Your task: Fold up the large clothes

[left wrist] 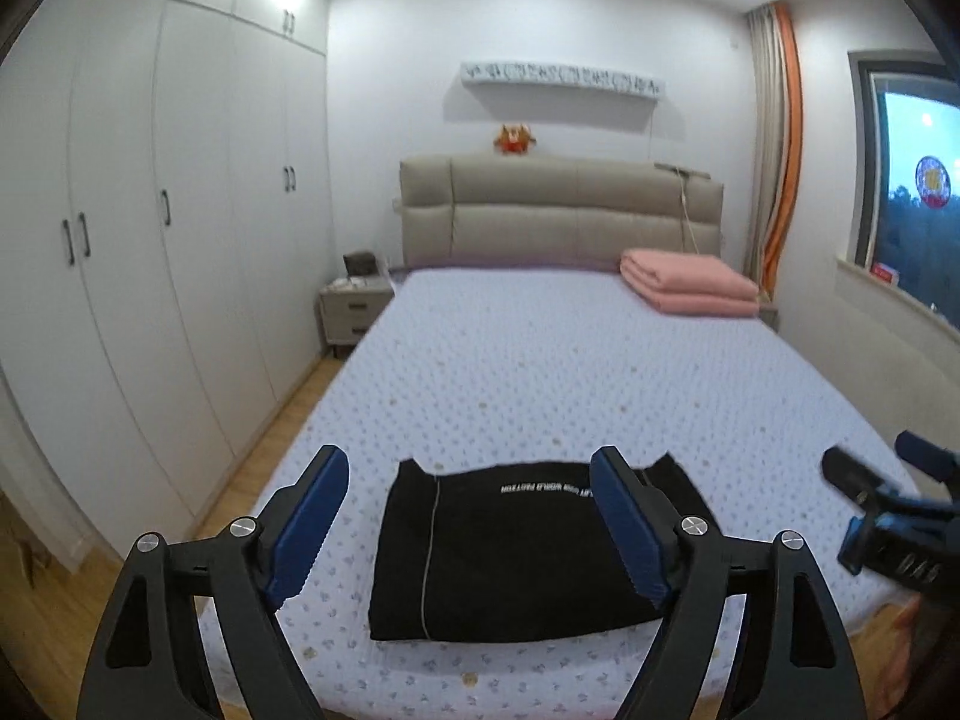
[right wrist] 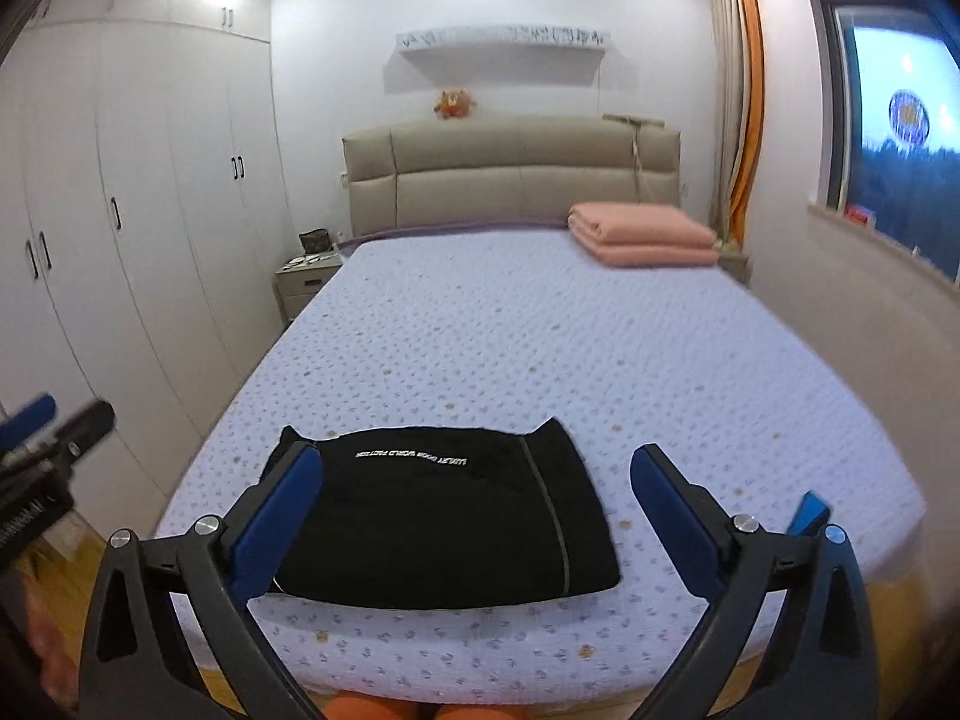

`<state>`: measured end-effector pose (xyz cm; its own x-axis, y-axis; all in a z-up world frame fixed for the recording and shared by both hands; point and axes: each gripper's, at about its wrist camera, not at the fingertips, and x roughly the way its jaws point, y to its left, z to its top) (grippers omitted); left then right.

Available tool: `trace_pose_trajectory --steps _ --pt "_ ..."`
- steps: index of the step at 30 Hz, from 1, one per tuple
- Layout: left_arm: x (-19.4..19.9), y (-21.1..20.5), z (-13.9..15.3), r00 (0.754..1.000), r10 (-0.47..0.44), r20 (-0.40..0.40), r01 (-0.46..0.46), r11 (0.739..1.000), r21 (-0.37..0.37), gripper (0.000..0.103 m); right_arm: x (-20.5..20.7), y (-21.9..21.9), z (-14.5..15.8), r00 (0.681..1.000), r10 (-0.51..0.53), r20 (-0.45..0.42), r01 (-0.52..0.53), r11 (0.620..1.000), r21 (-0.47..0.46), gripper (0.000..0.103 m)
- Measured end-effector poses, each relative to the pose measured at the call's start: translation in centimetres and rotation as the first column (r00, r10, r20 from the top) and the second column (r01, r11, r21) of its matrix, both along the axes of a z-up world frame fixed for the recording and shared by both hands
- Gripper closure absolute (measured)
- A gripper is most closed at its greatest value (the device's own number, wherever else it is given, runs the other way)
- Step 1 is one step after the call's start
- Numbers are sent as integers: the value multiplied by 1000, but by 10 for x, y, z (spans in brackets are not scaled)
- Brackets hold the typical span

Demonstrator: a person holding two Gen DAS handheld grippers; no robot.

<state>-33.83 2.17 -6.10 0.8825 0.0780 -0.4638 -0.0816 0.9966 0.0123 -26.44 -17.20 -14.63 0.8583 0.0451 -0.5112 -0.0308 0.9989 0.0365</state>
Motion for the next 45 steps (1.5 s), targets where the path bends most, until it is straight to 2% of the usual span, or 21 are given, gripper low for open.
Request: trace_pose_trajectory --steps 3,7,15,24,30,45 --pt "-20 -3 7 999 -11 35 11 1000 6 18 -14 10 3 1000 5 5 -5 1000 -29 0" --pt "-30 -6 3 1000 -16 24 15 1000 24 17 -22 17 -4 1000 21 -8 -21 999 -26 0" --pt "-22 -8 -24 1000 7 -27 -5 998 67 17 -22 23 -22 998 13 -57 -14 1000 -19 0" --pt "-12 -9 -44 997 5 -78 0 998 59 17 -14 23 -44 992 4 -124 -4 1000 1 0" --pt "-9 -11 -51 996 15 -93 -8 997 77 17 -10 19 -50 989 -1 -147 3 1000 13 0" --pt "-9 -10 -58 993 -6 -120 13 998 57 17 -10 19 -51 988 13 -156 -12 1000 7 0"
